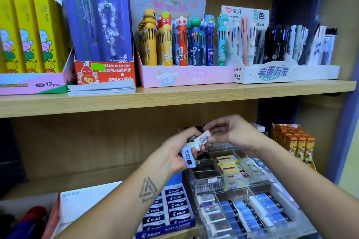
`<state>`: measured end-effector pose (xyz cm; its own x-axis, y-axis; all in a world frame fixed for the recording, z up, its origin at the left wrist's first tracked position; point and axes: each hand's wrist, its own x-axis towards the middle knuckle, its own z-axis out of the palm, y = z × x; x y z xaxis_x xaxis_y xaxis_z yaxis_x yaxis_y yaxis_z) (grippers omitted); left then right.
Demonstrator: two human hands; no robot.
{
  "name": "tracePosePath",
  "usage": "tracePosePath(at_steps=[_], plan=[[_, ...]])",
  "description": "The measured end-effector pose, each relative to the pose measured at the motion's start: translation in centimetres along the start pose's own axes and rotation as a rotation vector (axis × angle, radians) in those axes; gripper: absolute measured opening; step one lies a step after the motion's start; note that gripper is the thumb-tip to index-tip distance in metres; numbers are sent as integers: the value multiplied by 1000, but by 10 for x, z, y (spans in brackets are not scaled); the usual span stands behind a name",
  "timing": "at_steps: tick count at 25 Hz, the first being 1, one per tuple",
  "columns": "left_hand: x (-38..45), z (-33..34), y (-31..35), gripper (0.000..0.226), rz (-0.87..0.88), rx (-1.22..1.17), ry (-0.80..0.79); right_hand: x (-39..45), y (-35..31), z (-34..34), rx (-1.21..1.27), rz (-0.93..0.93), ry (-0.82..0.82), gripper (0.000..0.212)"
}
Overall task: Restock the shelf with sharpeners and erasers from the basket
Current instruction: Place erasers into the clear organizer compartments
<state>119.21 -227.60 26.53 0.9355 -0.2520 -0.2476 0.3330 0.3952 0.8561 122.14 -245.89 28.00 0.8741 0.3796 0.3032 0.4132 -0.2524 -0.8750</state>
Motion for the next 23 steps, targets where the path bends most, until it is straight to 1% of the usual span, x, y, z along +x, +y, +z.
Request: tracePosePath(at_steps=[2, 3, 5, 8, 11, 12, 14, 16, 17, 19, 21, 23], plan=[[0, -3, -2, 9, -7, -18, 13, -6, 6, -4, 27, -57, 69, 26], [0, -3, -3, 6, 5, -12, 30, -9, 9, -5, 31, -85, 73, 25], [2, 1, -5, 10, 44, 18, 70, -14, 14, -9, 19, -126, 60, 23], [7, 11, -6, 13, 107, 58, 118, -17, 14, -14, 15, -95, 46, 22], [14, 16, -3, 13, 159, 99, 145, -16, 12, -23, -107, -78, -1, 16], [16, 17, -2, 11, 161, 93, 146, -13, 14, -28, -147, -63, 31, 15], [18, 18, 1, 7, 149, 66, 141, 0, 22, -38, -219, 4, 215, 15], [20, 17, 1, 14, 150, 73, 145, 18, 32, -43, -329, 62, 385, 18], [22, 16, 1, 19, 153, 82, 141, 26, 36, -42, -380, 72, 404, 20], [21, 15, 2, 22, 149, 103, 116, 39, 40, -38, -441, 67, 353, 24], [20, 15, 4, 16, 141, 119, 91, 48, 40, -34, -495, 53, 299, 25], [19, 14, 6, 10, 132, 128, 70, 54, 42, -32, -552, 57, 281, 18]])
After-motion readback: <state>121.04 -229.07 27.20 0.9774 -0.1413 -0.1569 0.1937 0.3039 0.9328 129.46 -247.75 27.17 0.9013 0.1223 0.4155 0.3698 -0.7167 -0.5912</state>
